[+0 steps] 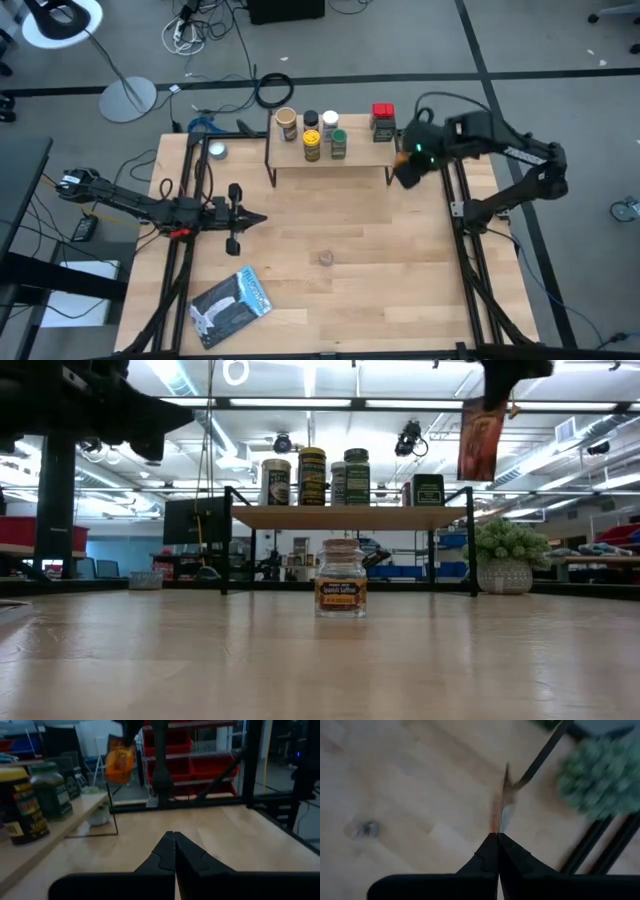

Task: Shelf spices
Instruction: Put the orange seasoning bag on the shelf

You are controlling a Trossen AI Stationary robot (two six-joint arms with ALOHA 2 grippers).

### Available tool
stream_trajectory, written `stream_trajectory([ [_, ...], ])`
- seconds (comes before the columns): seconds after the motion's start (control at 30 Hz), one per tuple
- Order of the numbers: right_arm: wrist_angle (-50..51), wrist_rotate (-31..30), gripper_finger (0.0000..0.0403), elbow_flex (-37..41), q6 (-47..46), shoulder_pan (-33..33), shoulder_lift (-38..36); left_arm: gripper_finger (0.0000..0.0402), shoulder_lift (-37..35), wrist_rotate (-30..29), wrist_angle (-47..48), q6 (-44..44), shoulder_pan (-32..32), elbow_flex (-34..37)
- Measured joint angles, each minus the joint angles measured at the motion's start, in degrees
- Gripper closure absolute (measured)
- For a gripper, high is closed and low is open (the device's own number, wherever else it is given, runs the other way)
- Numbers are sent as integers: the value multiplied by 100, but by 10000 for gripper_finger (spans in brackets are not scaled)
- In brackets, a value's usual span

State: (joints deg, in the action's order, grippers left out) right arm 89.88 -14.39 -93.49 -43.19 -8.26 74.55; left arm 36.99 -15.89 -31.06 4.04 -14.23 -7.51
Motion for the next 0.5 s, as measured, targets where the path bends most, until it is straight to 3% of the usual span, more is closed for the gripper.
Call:
stream_trajectory([
  [0.23, -131, 190, 403, -621, 2047, -1139, 706, 400, -4, -277, -280, 170, -1, 0],
  [0.5, -168, 382, 403, -1698, 3862, -1754, 1905, 400, -2, -717, -274, 146, -1, 0],
])
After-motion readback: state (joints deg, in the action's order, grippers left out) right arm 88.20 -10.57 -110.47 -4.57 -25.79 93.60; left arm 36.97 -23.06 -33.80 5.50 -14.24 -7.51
